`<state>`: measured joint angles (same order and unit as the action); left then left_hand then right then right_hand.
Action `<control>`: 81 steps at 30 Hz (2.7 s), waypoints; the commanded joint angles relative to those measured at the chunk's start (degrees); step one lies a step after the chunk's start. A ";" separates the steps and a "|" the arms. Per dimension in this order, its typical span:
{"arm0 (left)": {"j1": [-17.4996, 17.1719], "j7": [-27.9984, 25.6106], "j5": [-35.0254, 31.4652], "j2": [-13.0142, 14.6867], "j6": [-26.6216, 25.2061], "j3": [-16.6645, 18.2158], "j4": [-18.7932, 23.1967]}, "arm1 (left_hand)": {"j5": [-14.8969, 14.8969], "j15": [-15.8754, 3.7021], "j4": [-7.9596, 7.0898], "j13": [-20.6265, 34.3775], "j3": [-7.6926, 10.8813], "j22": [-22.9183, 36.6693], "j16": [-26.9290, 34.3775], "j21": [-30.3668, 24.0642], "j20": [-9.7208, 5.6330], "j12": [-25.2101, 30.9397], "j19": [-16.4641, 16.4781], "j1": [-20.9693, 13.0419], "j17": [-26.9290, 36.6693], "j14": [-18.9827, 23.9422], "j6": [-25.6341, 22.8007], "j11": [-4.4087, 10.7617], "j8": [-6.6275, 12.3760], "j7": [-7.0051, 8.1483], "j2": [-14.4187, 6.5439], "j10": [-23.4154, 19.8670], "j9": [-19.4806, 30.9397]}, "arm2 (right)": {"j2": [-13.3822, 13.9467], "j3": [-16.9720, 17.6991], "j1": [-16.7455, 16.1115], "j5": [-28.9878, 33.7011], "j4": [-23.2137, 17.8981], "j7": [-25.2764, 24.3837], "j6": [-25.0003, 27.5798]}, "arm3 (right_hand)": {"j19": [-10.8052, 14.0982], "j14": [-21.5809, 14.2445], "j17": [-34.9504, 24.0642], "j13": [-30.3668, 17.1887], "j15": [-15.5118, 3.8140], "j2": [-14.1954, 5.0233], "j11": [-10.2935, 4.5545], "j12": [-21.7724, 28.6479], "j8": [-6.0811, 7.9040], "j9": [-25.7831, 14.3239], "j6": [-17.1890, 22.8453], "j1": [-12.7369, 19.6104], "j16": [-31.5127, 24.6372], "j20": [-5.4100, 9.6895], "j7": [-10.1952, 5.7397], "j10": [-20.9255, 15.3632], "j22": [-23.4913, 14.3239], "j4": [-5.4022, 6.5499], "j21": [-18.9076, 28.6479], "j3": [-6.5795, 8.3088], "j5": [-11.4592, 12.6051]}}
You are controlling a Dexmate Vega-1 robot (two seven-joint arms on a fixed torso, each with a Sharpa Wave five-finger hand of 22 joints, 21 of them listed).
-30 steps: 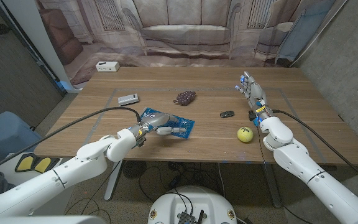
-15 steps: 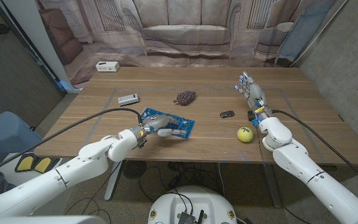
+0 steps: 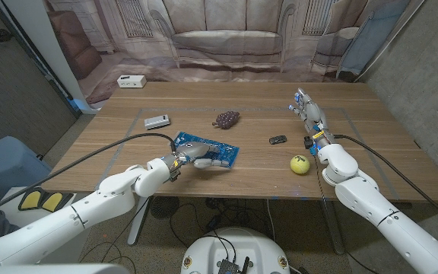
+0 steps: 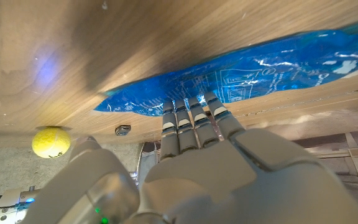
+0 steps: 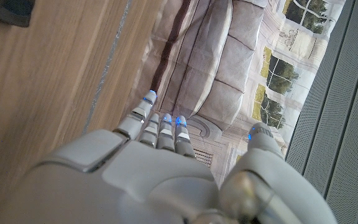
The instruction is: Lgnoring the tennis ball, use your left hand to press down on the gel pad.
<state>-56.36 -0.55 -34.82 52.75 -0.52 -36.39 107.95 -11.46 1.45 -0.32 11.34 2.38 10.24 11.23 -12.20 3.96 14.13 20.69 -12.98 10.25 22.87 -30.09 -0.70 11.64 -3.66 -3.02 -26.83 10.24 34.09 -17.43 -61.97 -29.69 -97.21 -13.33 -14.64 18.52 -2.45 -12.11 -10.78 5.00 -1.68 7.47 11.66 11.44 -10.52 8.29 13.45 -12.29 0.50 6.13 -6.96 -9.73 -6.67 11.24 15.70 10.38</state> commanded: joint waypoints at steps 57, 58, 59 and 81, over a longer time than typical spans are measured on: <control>5.79 15.50 -1.57 -1.02 -9.46 -5.96 1.15 | -0.18 -0.26 1.01 0.18 0.17 0.09 0.04 -0.07 -0.14 -0.34 2.34 -1.18 0.07 1.59 -1.86 -0.05 0.08 -0.57 -0.21 -1.99 0.33 | -0.45 0.40 0.34 -1.99 0.77 0.69 0.07 | 0.31 -0.70 -0.28 -0.24 0.33 -0.72 0.06 -0.14 -0.12 -0.24 0.98 0.27 -0.03 -0.48 0.26 -1.00 -0.11 -0.41 -0.07 -0.38 -0.01; 5.59 15.31 -1.41 -0.87 -9.56 -5.78 1.41 | -0.17 -0.28 1.02 0.18 0.16 0.09 0.06 -0.08 -0.11 -0.34 2.41 -1.20 0.07 1.69 -1.90 -0.08 0.08 -0.54 -0.21 -2.05 0.33 | -0.45 0.40 0.35 -2.03 0.80 0.78 0.02 | 0.32 -0.69 -0.28 -0.24 0.33 -0.73 0.04 -0.14 -0.13 -0.24 0.97 0.28 -0.02 -0.49 0.28 -1.00 -0.11 -0.42 -0.07 -0.38 -0.01; 5.39 15.08 -1.34 -0.70 -9.65 -5.61 1.65 | -0.17 -0.27 1.03 0.18 0.16 0.09 0.06 -0.08 -0.09 -0.33 2.42 -1.21 0.07 1.70 -1.89 -0.03 0.07 -0.51 -0.21 -2.12 0.33 | -0.54 0.44 0.34 -2.16 0.76 0.70 0.06 | 0.31 -0.72 -0.28 -0.24 0.33 -0.74 0.03 -0.14 -0.12 -0.24 0.99 0.28 -0.03 -0.49 0.26 -1.00 -0.11 -0.42 -0.07 -0.38 -0.01; 4.21 11.24 0.53 -0.40 -8.65 -3.94 2.23 | -0.16 -0.29 1.21 0.20 0.25 0.10 -0.02 0.06 -0.07 -0.53 2.54 -1.50 0.08 1.90 -2.23 0.25 0.04 -0.42 -0.40 -2.36 0.34 | -0.59 0.30 0.13 -1.71 0.61 0.52 -0.27 | 0.36 -0.78 -0.24 -0.25 0.35 -0.81 0.10 -0.15 -0.14 -0.24 1.03 0.48 0.00 -0.53 0.26 -1.08 -0.12 -0.58 -0.07 -0.39 -0.01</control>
<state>-51.97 12.15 -34.97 52.68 -10.06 -40.90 110.10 -11.47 0.81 0.73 9.16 2.48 9.99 10.84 -11.74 3.14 13.39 21.77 -13.90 9.98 23.75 -31.10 -0.27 11.29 -3.25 -3.48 -27.43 10.17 33.40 -17.27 -61.41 -31.63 -96.17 -12.45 -14.82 18.74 -2.87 -12.11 -10.78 5.43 -1.90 7.67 11.66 11.44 -10.52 8.92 13.67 -12.29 0.30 6.13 -7.37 -9.73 -7.10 11.24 15.26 10.38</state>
